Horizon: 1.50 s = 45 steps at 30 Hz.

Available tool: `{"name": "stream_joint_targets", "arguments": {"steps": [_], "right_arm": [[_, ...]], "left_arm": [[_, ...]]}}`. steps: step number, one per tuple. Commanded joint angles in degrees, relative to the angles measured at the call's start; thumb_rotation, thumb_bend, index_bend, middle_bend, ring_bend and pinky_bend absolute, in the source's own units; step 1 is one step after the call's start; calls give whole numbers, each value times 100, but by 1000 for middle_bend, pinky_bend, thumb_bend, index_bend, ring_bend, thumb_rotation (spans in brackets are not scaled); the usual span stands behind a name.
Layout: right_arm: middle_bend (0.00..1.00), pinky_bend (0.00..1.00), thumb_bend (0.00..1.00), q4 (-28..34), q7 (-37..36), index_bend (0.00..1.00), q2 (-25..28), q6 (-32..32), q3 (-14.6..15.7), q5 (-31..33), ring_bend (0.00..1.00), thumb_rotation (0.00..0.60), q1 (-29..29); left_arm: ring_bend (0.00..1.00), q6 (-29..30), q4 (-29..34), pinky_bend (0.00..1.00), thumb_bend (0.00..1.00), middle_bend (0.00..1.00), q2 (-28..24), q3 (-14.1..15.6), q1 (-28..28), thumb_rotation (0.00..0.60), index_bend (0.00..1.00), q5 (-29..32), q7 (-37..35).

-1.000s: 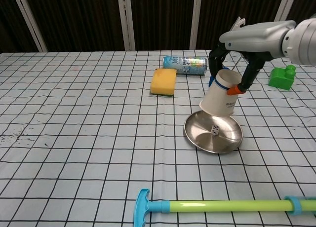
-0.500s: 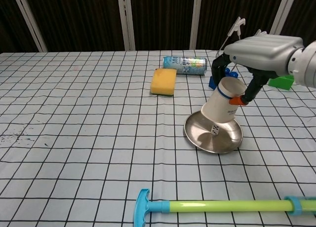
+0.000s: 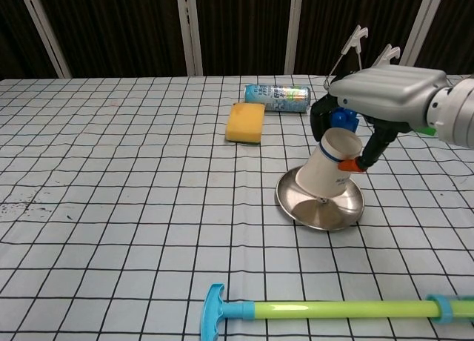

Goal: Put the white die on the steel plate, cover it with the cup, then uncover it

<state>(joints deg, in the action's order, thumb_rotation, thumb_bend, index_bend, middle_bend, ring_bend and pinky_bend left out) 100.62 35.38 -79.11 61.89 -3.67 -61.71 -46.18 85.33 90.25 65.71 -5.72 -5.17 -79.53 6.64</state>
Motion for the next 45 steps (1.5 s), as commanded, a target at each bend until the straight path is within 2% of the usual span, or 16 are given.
{"name": "stream_joint_targets", "arguments": {"steps": [1,12,22,34,45], "right_arm": [[451,36,359,-135,-5,578,-96,-68,-2,39,235,600,-4],[453,22,359,-580,-264,578,-279,-298,39,98,235,600,59],[455,21,359,-887,-476,578,-454,-487,37,-94,235,600,49],[458,21,359,-1406,-719,578,-829,-732,-142,-230,235,600,-76],[461,21,360,-1496,-855,578,-755,-726,-240,-275,235,600,-38]], "left_arm": [[0,7,1,33,596,0,-3,6,-1,600,201,-17,6],[0,7,-7,33,596,0,3,-2,0,600,206,8,31],[0,-20,3,33,596,0,35,2,-18,600,206,28,126],[0,-32,-31,33,596,0,40,-23,-26,600,209,75,117],[0,-44,-21,33,596,0,47,-9,-34,600,215,66,149]]}}
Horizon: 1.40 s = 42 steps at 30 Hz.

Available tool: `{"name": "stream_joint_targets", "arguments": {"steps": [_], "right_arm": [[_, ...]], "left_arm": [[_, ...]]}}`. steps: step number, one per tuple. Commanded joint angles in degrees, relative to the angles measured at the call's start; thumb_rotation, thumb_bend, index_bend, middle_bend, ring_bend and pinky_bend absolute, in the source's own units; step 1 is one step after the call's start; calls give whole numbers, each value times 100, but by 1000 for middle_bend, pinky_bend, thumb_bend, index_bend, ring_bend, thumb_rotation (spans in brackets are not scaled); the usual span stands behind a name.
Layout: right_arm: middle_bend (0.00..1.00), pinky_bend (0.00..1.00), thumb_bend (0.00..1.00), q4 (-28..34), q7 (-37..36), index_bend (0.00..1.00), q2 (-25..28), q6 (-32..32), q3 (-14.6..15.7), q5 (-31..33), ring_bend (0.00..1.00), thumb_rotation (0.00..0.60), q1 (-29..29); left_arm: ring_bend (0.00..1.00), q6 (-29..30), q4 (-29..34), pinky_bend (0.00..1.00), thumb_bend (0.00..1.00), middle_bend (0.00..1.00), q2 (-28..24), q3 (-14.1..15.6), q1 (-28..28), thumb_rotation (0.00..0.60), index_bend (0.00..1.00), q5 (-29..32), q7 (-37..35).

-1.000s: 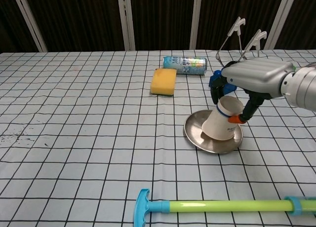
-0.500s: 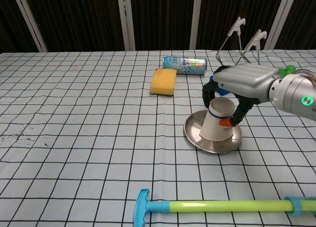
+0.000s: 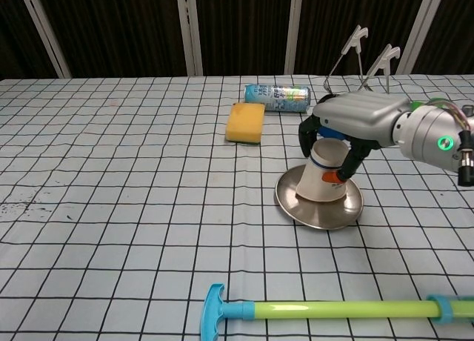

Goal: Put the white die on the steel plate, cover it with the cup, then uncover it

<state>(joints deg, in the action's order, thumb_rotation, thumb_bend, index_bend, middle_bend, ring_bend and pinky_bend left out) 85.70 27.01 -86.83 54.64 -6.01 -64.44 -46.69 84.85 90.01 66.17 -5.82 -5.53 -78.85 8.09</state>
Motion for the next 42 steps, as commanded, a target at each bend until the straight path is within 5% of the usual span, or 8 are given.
{"name": "stream_joint_targets", "arguments": {"steps": [1,23,42], "right_arm": [[461,21,360,-5,-30,579,29,-3,-7,2,235,600,22],[467,21,360,560,-159,578,453,84,222,-258,235,600,337],[467,21,360,326,-241,578,112,-165,113,-169,235,600,220]], "left_arm": [[0,9,5,33,596,0,1,2,3,600,215,-5,6],[0,16,34,33,595,0,0,21,5,600,217,-25,29],[0,1,10,33,596,0,-39,10,7,600,220,-15,-79]]}}
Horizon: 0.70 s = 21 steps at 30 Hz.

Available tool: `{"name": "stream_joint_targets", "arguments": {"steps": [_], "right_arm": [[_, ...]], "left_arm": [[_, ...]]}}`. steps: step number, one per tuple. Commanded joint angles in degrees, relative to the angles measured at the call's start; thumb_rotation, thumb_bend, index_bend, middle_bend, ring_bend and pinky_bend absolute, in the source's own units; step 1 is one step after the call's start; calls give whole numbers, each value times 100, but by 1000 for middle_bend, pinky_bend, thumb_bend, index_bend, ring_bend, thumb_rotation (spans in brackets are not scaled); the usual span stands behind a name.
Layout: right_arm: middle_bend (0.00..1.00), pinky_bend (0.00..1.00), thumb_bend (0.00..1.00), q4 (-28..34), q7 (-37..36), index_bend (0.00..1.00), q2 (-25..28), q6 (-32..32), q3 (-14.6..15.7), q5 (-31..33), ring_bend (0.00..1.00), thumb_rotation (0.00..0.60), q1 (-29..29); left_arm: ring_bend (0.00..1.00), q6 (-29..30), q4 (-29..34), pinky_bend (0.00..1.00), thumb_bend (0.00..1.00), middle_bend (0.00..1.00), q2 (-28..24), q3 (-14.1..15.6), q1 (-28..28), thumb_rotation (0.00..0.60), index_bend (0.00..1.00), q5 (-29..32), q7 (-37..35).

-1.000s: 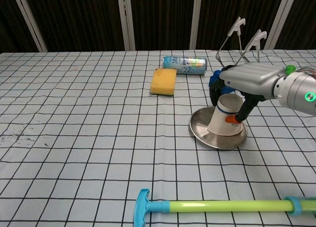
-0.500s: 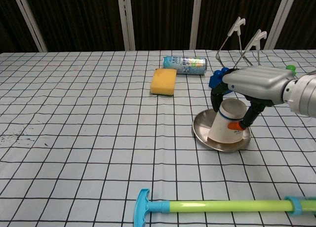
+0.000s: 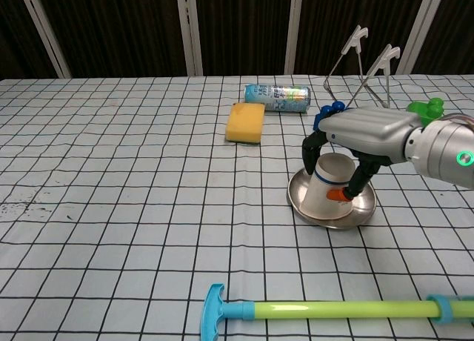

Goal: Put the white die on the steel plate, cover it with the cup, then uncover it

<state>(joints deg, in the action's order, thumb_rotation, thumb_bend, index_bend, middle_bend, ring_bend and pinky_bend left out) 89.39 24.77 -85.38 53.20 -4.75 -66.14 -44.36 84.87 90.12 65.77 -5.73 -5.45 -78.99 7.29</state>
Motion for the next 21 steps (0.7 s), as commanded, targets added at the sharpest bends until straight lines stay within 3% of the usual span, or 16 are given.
{"name": "stream_joint_targets", "arguments": {"steps": [1,21], "right_arm": [[467,21,360,-62,-27,578,-48,-33,-20,-4,235,600,-21],[467,21,360,-611,-454,578,-243,-154,-194,-202,235,600,-129]], "left_arm": [[0,-4,-1,33,596,0,2,2,-4,600,221,-5,5],[0,-44,3,33,596,0,10,-1,-16,600,226,42,60]]}}
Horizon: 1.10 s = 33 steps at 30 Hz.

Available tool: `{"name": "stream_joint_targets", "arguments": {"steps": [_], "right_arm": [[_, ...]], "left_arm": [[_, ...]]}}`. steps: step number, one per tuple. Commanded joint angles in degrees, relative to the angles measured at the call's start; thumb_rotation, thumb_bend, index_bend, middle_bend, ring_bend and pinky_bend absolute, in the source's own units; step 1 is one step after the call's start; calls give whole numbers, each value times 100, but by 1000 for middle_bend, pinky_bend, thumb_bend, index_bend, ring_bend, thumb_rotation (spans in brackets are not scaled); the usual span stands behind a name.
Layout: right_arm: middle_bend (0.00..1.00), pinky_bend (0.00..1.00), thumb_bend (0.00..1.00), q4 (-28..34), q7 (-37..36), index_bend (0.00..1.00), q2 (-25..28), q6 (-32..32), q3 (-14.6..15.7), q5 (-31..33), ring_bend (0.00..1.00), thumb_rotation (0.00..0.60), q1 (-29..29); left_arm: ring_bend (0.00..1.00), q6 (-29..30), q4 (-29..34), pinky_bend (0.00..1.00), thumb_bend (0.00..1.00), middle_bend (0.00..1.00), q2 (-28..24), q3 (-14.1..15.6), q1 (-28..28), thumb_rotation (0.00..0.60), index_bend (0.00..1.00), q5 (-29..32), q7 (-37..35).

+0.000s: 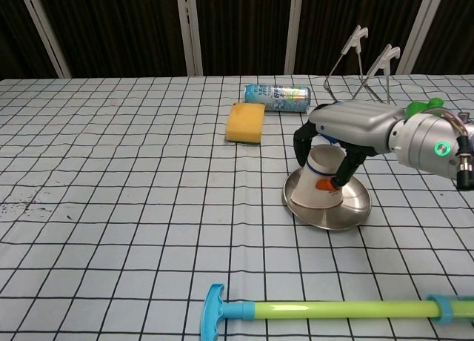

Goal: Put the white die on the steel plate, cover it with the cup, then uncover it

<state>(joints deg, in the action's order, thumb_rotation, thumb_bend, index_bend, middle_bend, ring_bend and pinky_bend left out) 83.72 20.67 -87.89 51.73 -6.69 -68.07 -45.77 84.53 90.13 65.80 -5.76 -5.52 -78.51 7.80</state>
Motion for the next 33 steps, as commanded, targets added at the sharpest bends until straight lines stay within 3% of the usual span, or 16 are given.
{"name": "stream_joint_targets", "arguments": {"steps": [1,12,33], "right_arm": [[468,21,360,-59,-61,578,14,-11,4,-12,235,600,18],[468,21,360,-160,-278,579,189,-37,110,-85,235,600,154],[481,21,360,579,-410,591,505,111,384,-351,235,600,459]], "left_arm": [[0,-16,4,33,596,0,11,7,-13,600,226,-14,17],[0,4,16,33,596,0,19,3,-5,600,226,6,67],[0,-7,39,33,596,0,17,33,-12,600,229,-41,81]]}}
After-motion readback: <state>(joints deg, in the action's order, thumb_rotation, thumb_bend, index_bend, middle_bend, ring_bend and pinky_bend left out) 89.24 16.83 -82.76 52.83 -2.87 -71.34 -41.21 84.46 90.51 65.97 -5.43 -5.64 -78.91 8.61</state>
